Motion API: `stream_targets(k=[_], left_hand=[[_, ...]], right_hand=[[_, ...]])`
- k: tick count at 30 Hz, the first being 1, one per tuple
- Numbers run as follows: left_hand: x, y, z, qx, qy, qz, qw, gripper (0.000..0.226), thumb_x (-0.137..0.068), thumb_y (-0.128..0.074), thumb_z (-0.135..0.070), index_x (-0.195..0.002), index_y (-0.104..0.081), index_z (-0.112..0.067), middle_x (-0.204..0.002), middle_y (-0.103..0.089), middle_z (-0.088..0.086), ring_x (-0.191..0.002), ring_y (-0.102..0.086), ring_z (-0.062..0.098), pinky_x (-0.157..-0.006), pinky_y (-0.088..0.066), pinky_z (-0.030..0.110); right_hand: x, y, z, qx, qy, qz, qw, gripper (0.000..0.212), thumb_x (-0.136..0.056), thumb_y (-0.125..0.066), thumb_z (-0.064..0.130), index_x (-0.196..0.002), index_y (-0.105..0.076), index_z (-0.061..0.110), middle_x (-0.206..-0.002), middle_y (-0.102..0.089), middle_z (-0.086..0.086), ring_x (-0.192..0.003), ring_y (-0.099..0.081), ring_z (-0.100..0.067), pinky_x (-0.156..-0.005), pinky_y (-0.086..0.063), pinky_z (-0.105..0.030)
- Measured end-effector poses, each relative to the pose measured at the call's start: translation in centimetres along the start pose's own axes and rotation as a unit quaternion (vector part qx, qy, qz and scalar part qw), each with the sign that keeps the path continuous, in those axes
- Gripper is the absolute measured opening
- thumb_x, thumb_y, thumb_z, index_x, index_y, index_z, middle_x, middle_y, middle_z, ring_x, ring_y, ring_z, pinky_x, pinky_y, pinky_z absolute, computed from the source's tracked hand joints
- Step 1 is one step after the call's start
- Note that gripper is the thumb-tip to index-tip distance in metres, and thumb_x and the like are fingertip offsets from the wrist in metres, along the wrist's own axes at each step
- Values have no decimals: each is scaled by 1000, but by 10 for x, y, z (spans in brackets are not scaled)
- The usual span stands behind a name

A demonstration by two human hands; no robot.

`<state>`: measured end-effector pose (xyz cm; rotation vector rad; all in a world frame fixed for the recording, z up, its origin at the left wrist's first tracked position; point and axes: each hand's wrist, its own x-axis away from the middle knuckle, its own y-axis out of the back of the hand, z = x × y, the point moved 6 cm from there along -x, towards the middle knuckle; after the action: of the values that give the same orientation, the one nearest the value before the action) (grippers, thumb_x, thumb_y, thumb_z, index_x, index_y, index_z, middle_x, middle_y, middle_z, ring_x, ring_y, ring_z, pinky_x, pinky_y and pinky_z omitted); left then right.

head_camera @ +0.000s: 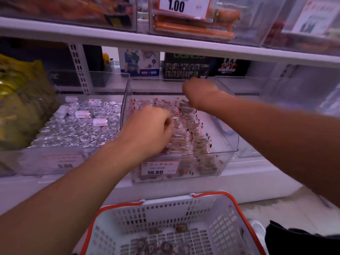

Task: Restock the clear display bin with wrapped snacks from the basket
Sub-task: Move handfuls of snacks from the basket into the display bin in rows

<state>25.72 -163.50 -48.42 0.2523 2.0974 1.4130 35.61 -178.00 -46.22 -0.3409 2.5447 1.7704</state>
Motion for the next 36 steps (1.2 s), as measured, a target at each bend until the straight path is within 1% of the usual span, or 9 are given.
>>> stream_targets(k=[3, 7, 9, 11, 13, 16, 24, 30, 36], left_hand=[[35, 35, -19, -19, -120, -134, 983, 24, -91, -53, -32, -72, -57, -19, -61, -61, -1, -56, -58, 24, -55, -53, 38], [96, 24, -37, -4, -280, -182, 943, 33, -81, -62, -19, -64, -35, -27, -52, -53, 1, -46, -54, 28, -42, -43, 32], [119, -22, -42, -20, -289, -73, 954, 29, -78, -65, -18, -59, -44, -21, -56, -56, 3, -51, -57, 30, -44, -43, 33], [143, -94, -25, -76, -191, 162, 965, 19, -81, -62, -28, -66, -56, -19, -74, -64, 5, -71, -64, 31, -57, -49, 35], [183, -163, 11, -115, -38, 390, 913, 30, -86, -61, -45, -95, -68, -18, -103, -68, 7, -96, -65, 29, -76, -53, 35], [255, -244, 47, -4, 184, 550, 815, 78, -85, -67, -56, -147, -41, -17, -146, -48, 9, -126, -52, 29, -97, -46, 33], [362, -362, 74, 222, 592, 395, 666, 117, -79, -57, -76, -157, 0, -11, -165, -2, 15, -148, -20, 38, -116, -32, 46], [340, -395, 67, 194, 625, 296, 695, 74, -96, -58, -40, -148, -28, 3, -149, -39, 24, -131, -47, 38, -102, -44, 39], [341, -405, 71, 197, 646, 316, 666, 57, -95, -63, -32, -142, -42, -6, -145, -38, 20, -126, -49, 37, -101, -45, 39]], right_hand=[[66, 30, 2, -86, -27, -156, 984, 8, -90, -63, 21, -94, -68, 17, -91, -68, -11, -82, -64, -35, -65, -48, -35], [211, 0, 36, -308, -30, -421, 853, 11, -92, -62, 27, -85, -66, 20, -60, -55, 3, -56, -54, -20, -53, -43, -33], [250, -68, 74, -350, -30, -334, 875, 10, -91, -62, 26, -87, -68, 19, -67, -57, 3, -60, -58, -19, -55, -45, -33], [264, -157, 116, -390, -7, -40, 920, 23, -88, -66, 30, -106, -68, 17, -97, -65, -3, -87, -66, -25, -73, -52, -36], [294, -244, 158, -374, 56, 268, 886, 57, -81, -76, 32, -132, -57, 16, -133, -56, -10, -121, -56, -30, -99, -46, -34], [342, -338, 182, -310, 38, 466, 828, 114, -68, -88, 36, -155, -17, 18, -159, -23, -15, -141, -35, -32, -114, -34, -39], [327, -421, 204, -453, -240, 407, 756, 110, -74, -61, 75, -155, 0, 36, -162, 4, -18, -147, -14, -45, -118, -21, -54], [316, -423, 240, -378, -243, 334, 829, 43, -93, -56, 40, -131, -45, 21, -136, -33, -18, -125, -39, -45, -100, -42, -50], [300, -437, 236, -544, -263, 376, 703, 43, -79, -78, 20, -118, -61, 13, -106, -65, -9, -100, -65, -30, -85, -55, -35]])
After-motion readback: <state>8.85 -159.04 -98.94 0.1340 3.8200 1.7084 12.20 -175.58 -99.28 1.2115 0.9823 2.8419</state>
